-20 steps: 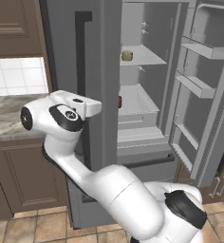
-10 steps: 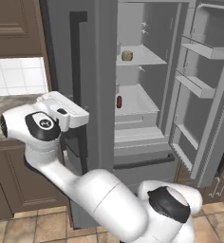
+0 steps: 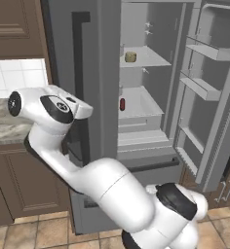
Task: Retrieve the sausage and cheese from the fridge and place them on the cutting board on the counter.
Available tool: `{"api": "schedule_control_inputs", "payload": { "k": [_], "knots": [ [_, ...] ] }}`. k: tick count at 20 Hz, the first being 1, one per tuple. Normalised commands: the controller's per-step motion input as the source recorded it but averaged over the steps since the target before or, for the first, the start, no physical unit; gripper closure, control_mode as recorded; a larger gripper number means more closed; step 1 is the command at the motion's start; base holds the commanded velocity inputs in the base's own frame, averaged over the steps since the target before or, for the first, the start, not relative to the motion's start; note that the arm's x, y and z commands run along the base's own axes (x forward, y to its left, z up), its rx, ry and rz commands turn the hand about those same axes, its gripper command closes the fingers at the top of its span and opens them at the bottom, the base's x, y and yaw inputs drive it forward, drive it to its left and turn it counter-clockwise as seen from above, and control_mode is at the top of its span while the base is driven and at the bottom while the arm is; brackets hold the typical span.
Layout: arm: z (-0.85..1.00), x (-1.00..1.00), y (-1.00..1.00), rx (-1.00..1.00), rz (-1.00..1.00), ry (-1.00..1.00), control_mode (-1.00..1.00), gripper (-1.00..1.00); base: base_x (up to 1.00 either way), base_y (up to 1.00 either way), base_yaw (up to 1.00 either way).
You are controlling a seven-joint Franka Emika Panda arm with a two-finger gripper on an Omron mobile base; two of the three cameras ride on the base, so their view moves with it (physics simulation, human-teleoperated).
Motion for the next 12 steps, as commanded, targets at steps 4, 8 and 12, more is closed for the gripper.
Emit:
{"api": "schedule_control_inputs", "payload": {
  "k": [4,8,12],
  "knots": [
    [0.08,-0.32,0.36,0.02,0.31,0.00,-1.00,-1.00,0.00,0.00,0.00],
    [0.25,-1.00,0.49,0.00,0.16,-0.07,-1.00,-1.00,0.00,0.00,0.00],
    [0.29,-1.00,0.12,0.06,0.13,-0.09,-1.00,-1.00,0.00,0.00,0.00]
  ]
}}
